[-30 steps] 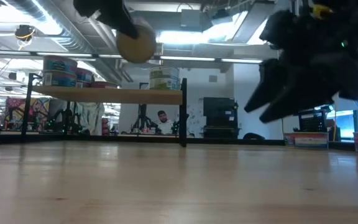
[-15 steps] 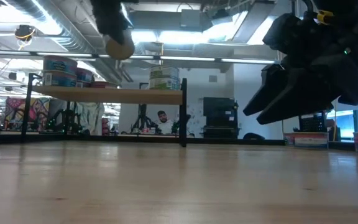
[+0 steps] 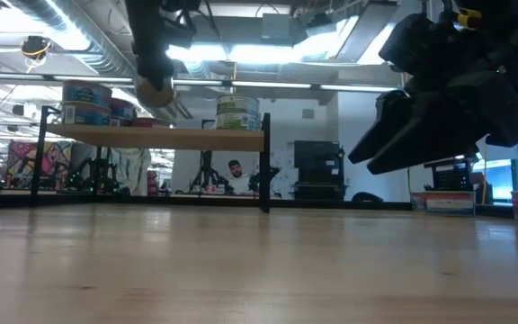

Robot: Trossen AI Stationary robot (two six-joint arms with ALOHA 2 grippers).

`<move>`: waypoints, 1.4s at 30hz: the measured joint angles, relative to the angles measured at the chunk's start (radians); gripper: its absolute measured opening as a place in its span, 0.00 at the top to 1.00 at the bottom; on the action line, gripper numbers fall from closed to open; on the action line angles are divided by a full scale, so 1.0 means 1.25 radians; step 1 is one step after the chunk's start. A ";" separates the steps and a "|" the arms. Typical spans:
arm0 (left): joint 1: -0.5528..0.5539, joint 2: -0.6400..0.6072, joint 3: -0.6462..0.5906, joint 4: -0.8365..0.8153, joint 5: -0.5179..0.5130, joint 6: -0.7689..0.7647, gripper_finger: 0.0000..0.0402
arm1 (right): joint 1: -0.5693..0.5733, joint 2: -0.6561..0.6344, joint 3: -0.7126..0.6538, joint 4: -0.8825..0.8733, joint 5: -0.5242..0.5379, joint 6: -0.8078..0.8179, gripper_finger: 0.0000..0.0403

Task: Stack canned seafood by type on shelf
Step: Stack the blue tuna can on top of the blue tuna can on the shelf

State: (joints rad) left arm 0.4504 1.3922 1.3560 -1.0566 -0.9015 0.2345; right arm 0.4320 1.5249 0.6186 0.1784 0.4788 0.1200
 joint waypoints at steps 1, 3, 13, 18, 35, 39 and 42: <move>0.013 0.000 0.000 0.005 0.019 0.007 0.53 | 0.000 0.000 0.000 0.001 0.001 0.002 0.22; 0.039 0.000 0.000 0.020 0.041 0.024 0.53 | 0.000 0.000 0.000 0.003 0.001 0.002 0.22; 0.140 0.014 0.000 0.064 0.139 0.126 0.52 | 0.000 0.000 0.000 0.003 0.003 0.002 0.22; 0.166 0.020 0.000 0.064 0.148 0.128 0.52 | 0.000 0.000 0.000 0.003 0.003 0.002 0.22; 0.180 0.020 -0.006 0.062 0.180 0.107 0.47 | 0.000 0.000 0.000 0.003 0.003 0.002 0.22; 0.182 0.020 -0.006 0.059 0.180 0.089 0.43 | 0.000 0.000 0.000 0.004 0.003 0.002 0.22; 0.182 0.020 -0.006 0.059 0.203 0.085 0.38 | 0.000 0.000 0.000 0.004 0.003 0.002 0.22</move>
State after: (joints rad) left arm 0.6785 1.4178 1.3483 -0.9833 -0.6479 0.3410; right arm 0.4316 1.5253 0.6186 0.1829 0.4831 0.1226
